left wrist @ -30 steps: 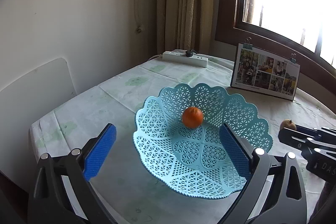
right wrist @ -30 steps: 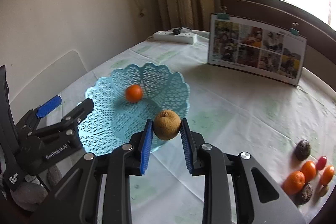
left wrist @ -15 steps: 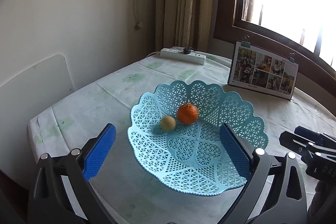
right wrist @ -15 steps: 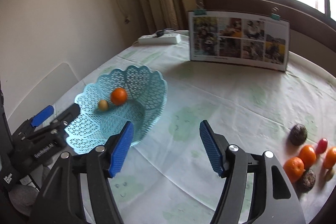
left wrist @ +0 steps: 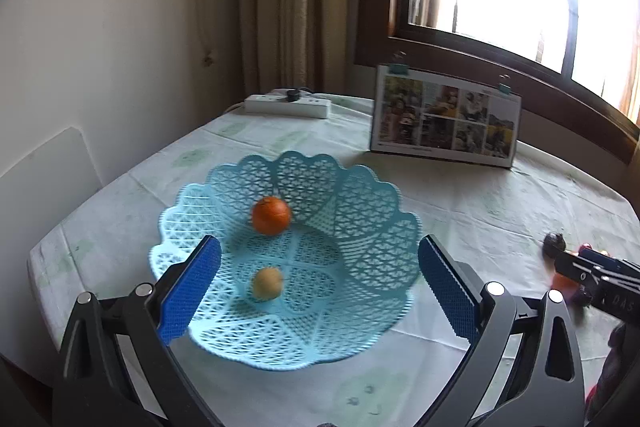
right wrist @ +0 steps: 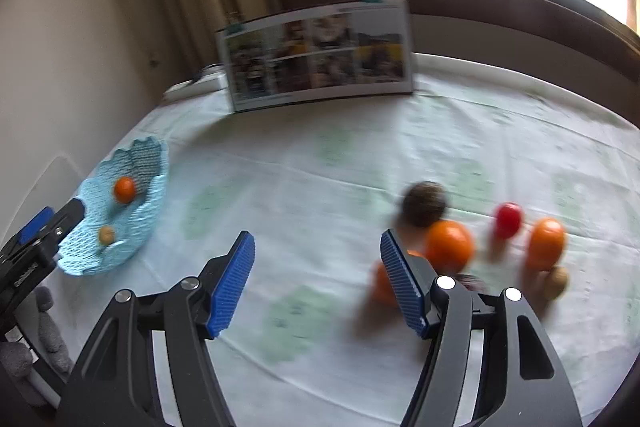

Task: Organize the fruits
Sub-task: 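Grasp the large orange with the right tool while the left tool grasps another orange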

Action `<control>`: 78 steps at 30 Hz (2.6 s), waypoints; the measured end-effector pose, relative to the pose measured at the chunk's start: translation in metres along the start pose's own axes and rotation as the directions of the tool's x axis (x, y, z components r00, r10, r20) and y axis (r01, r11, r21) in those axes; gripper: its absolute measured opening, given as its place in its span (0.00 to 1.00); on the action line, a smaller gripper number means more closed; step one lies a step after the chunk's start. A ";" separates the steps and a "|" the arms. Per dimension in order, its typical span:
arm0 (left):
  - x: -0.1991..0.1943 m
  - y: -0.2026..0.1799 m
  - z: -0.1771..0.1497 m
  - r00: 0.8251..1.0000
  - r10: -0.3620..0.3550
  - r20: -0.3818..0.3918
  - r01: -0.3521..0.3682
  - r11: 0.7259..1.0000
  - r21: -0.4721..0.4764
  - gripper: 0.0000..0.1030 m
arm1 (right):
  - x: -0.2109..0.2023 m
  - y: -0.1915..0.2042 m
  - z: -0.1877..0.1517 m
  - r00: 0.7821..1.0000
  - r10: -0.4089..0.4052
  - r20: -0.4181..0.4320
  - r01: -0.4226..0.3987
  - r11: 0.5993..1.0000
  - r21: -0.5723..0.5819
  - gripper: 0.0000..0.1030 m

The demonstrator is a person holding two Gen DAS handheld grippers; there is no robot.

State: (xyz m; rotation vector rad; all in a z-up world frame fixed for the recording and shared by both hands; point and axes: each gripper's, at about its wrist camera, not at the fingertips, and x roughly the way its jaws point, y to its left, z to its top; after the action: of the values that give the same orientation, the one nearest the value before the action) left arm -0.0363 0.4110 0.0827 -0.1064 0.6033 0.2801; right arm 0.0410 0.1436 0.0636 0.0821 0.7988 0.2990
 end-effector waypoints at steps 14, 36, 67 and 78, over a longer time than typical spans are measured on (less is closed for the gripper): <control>0.006 -0.078 -0.006 0.993 -0.108 -0.048 0.113 0.986 0.121 0.97 | -0.009 -0.122 -0.005 0.979 -0.203 -0.015 0.203 0.970 0.133 0.64; 0.023 -0.181 -0.026 0.954 -0.233 -0.191 0.279 0.922 0.270 0.97 | 0.022 -0.154 -0.006 0.986 -0.146 -0.083 0.155 0.982 0.107 0.40; 0.045 -0.246 -0.053 0.827 -0.423 -0.371 0.531 0.804 0.267 0.40 | 0.006 -0.160 -0.003 0.995 -0.090 -0.032 0.094 0.984 0.150 0.40; 0.036 -0.211 -0.036 0.914 -0.311 -0.260 0.378 0.887 0.266 0.40 | -0.007 -0.147 0.001 0.998 -0.066 0.005 0.065 0.989 0.132 0.40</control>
State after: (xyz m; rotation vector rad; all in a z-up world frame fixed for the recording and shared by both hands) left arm 0.0338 0.2108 0.0365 0.0636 0.8199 -0.1807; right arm 0.0715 0.0011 0.0419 0.1813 0.8100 0.1834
